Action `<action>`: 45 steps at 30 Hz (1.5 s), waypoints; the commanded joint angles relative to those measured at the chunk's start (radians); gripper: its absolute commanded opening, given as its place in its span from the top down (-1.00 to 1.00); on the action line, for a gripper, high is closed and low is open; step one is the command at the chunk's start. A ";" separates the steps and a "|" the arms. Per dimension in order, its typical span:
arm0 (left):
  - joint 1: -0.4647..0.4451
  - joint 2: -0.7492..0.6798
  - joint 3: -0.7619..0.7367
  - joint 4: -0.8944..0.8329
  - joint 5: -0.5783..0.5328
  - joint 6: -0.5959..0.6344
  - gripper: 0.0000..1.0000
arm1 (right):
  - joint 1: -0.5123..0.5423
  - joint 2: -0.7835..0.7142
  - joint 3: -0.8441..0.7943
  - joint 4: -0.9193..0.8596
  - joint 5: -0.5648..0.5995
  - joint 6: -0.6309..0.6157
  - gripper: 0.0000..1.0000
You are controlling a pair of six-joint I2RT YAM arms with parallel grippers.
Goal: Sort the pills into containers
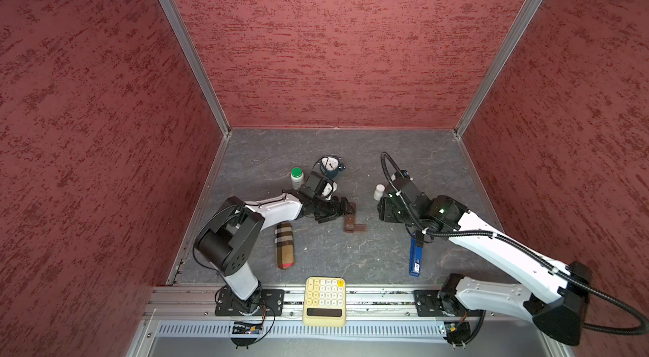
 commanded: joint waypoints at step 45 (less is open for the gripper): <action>0.135 -1.379 -0.048 -0.710 -0.877 0.119 -0.88 | 0.087 1.201 1.291 0.014 -0.143 -0.546 -0.70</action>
